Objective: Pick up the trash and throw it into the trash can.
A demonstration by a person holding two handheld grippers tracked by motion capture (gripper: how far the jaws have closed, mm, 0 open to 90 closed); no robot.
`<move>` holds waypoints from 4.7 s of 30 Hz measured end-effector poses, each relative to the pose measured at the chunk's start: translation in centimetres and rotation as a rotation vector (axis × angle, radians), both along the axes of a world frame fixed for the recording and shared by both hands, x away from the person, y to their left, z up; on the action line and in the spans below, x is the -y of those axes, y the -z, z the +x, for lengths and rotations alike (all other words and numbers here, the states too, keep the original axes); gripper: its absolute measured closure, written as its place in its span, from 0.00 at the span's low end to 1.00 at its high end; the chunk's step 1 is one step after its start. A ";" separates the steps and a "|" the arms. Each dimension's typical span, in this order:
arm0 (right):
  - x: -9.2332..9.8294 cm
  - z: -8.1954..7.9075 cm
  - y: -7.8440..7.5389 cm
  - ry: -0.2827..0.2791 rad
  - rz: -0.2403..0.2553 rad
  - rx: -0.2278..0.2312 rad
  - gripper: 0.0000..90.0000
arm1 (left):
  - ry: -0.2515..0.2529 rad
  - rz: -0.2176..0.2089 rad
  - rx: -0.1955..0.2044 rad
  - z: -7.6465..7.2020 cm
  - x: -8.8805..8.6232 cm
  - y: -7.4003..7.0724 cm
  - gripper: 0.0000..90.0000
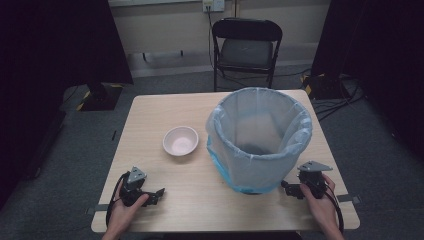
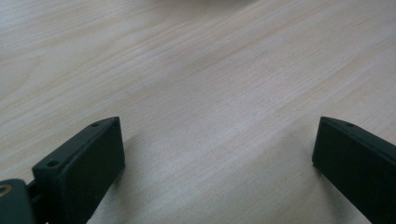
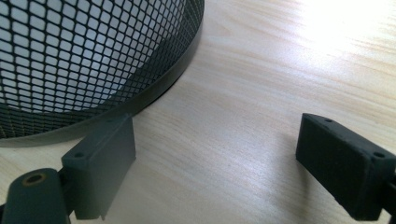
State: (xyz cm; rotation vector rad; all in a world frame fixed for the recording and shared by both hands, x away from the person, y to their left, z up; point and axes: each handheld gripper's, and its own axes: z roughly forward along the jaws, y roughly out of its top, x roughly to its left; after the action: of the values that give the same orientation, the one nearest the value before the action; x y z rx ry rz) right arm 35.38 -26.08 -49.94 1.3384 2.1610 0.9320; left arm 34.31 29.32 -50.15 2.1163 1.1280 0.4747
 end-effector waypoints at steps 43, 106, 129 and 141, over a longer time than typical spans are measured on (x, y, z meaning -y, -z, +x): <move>0.0 0.0 0.0 0.000 0.000 0.000 0.12 | 0.006 -0.241 0.061 5.8 0.0 -7.8 0.33; 0.0 0.0 0.0 0.000 -0.001 0.001 0.12 | 0.031 -0.278 -0.161 18.6 2.6 -1.9 0.95; 0.0 0.0 0.0 0.000 0.000 0.000 0.12 | 0.022 -0.337 -0.027 17.1 2.1 -6.3 0.96; 0.0 0.0 0.0 0.000 -0.001 0.000 0.12 | 0.076 -0.386 0.084 16.4 3.8 -10.5 0.96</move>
State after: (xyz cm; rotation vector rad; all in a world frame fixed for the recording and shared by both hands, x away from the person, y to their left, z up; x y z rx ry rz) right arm 35.39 -26.07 -49.94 1.3378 2.1611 0.9314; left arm 50.71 25.49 -39.60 1.7791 0.9968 0.2810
